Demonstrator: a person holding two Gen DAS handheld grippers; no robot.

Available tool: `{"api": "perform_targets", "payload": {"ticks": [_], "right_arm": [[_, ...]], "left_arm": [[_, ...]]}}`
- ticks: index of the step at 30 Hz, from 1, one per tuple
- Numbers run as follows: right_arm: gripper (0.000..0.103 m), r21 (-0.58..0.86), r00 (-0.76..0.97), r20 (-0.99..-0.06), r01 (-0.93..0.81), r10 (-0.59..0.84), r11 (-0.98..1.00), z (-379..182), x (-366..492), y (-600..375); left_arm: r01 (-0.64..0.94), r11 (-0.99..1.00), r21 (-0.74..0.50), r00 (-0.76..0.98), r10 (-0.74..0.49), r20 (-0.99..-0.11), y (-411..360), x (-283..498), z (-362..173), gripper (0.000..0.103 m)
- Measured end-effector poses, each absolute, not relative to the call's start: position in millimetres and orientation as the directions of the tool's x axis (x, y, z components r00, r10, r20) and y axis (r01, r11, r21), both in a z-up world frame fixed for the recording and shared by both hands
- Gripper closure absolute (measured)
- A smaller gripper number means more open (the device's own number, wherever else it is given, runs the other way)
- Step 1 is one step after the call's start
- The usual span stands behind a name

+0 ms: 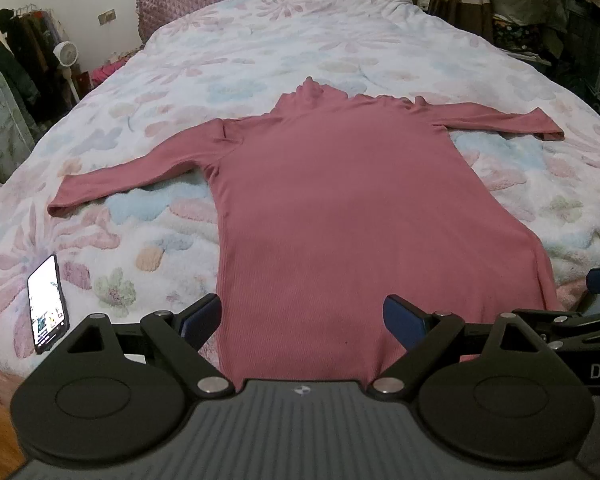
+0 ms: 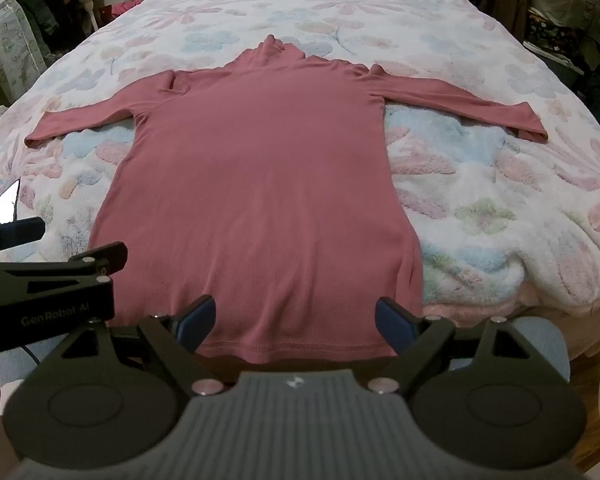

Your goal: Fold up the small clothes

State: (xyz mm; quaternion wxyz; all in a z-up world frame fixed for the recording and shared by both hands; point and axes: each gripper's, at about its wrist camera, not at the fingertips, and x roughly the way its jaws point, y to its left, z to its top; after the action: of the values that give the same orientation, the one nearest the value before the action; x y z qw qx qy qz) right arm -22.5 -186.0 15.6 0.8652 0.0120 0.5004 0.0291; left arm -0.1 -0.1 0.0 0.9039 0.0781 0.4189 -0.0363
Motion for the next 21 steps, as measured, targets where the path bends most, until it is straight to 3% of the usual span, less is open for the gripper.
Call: {"api": "perform_targets", "payload": {"ticks": [21], "right_arm": [[0.020, 0.050, 0.495, -0.866, -0.039, 0.063, 0.998, 16.1, -22.1, -185.4]], "left_arm": [[0.128, 0.986, 0.110, 0.647, 0.001, -0.762, 0.0, -0.6, -4.2, 0.000]]}}
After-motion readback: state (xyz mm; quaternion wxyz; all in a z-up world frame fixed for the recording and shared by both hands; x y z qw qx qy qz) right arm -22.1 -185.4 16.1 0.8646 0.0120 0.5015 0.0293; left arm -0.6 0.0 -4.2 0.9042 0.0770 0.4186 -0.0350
